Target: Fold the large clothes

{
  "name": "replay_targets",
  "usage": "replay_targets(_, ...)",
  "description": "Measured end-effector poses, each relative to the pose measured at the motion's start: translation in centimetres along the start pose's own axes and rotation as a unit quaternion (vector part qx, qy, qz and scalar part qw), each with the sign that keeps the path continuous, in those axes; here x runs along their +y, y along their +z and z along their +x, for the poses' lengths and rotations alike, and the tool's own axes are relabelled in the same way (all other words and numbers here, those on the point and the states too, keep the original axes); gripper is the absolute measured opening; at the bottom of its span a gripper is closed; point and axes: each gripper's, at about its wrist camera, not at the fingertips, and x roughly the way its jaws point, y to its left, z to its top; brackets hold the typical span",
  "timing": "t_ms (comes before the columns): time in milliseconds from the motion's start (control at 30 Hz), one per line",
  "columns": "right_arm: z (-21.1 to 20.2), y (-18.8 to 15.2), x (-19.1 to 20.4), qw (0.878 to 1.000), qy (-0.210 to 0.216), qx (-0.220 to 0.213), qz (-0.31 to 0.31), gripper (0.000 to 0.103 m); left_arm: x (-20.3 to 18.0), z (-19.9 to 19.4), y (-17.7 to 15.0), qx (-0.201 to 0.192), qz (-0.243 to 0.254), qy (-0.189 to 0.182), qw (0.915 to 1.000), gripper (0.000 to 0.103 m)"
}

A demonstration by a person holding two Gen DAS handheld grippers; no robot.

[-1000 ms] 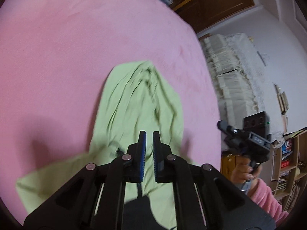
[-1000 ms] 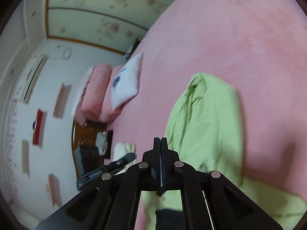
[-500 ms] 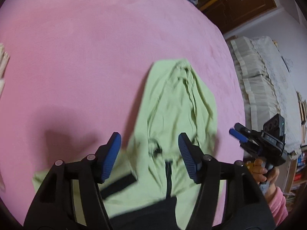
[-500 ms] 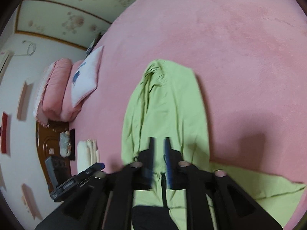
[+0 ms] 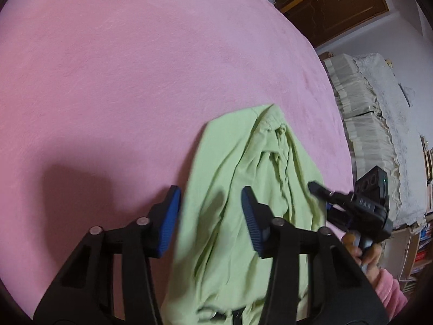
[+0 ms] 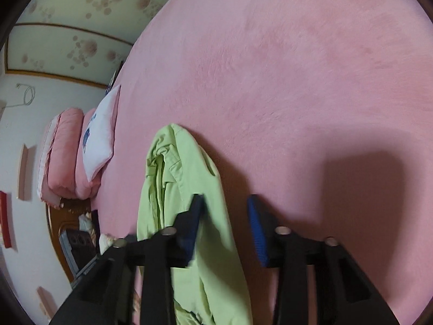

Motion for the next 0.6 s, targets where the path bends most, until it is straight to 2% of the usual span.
replay_targets(33,0.2,-0.2,0.2,1.0,0.012,0.006,-0.008,0.012,-0.4,0.7,0.0,0.002,-0.002,0.002,1.0,0.017)
replay_targets(100,0.0,-0.6,1.1,0.999,0.025,-0.001,-0.034,0.009,-1.2,1.3,-0.2,-0.004,0.005,0.016,0.9999,0.003)
replay_targets(167,-0.7,-1.3,2.3,0.997,0.044,-0.003,-0.059,0.006,-2.1,0.7,-0.7,-0.017,0.016,-0.008,0.9997,0.002)
replay_targets(233,-2.5,-2.8,4.1,0.993,0.065,-0.005,-0.096,0.006,-3.1,-1.1,-1.8,-0.029,0.034,-0.066,0.9968,0.002)
replay_targets(367,-7.3,-7.3,6.9,0.98,0.117,0.001,-0.161,0.006,-4.8,-5.4,-4.2,-0.024,0.075,-0.112,0.9906,0.002)
replay_targets(467,-11.1,-11.5,8.2,0.97,0.135,0.016,-0.201,0.006,-5.4,-8.7,-6.3,-0.003,0.097,-0.134,0.9862,0.001)
replay_targets(600,-15.9,-18.3,8.1,0.964,0.126,0.039,-0.232,0.006,-6.4,-13.1,-10.9,0.034,0.165,-0.124,0.978,0.001)
